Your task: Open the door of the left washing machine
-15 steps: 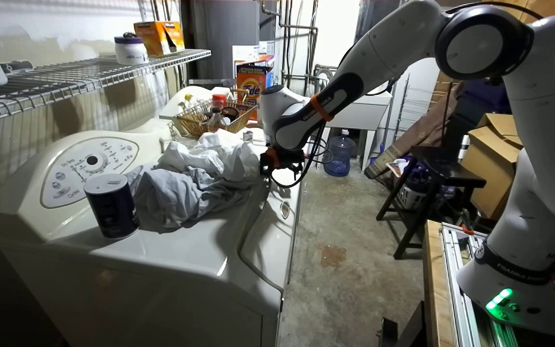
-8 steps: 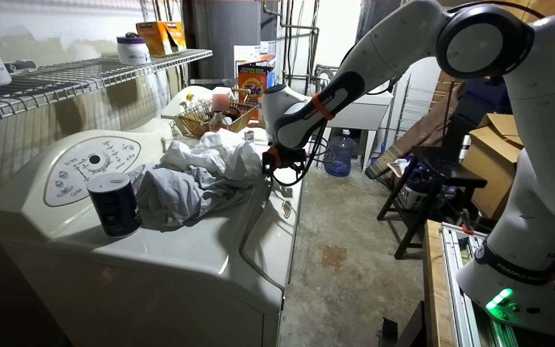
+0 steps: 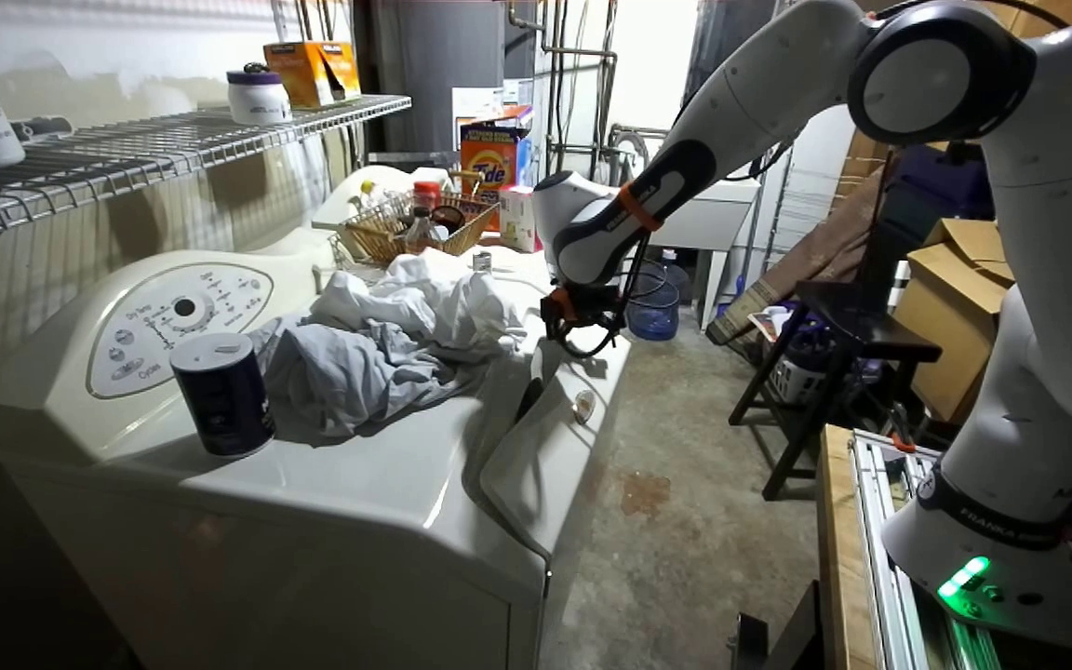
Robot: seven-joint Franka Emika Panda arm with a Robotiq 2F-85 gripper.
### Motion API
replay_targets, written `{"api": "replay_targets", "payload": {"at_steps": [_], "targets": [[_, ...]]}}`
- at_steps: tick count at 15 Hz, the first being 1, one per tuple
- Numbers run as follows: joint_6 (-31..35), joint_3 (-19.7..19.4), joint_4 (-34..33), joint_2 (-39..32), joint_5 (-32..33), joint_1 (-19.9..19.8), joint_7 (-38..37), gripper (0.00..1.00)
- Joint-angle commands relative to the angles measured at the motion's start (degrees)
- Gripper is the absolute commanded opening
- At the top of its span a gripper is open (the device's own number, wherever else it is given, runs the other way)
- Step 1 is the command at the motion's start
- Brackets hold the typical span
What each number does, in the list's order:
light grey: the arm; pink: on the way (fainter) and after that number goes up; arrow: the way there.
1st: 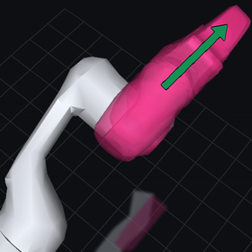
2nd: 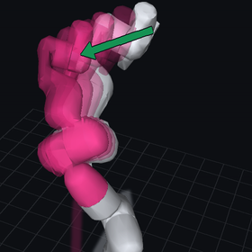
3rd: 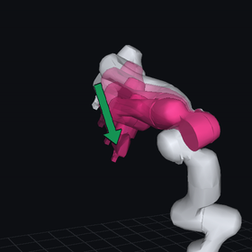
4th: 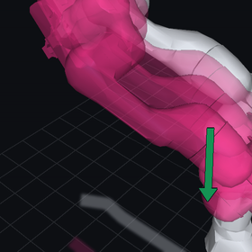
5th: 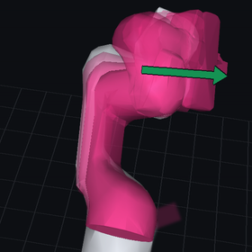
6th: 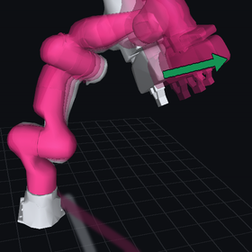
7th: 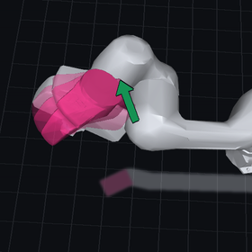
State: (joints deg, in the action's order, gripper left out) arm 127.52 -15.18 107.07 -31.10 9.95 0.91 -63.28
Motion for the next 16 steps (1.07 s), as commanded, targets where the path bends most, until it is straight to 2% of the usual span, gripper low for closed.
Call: {"api": "replay_targets", "payload": {"at_steps": [1,8,12,16], "targets": [[-1.21,-0.46,1.07,0.27,0.80,-1.15,0.06,1.00],[-3.16,-0.77,2.87,1.63,1.27,-1.59,0.35,1.00],[-4.39,-1.58,4.46,3.66,5.87,0.10,0.77,1.00],[-5.60,-1.35,5.48,5.77,9.69,-0.06,3.50,1.00]]}}
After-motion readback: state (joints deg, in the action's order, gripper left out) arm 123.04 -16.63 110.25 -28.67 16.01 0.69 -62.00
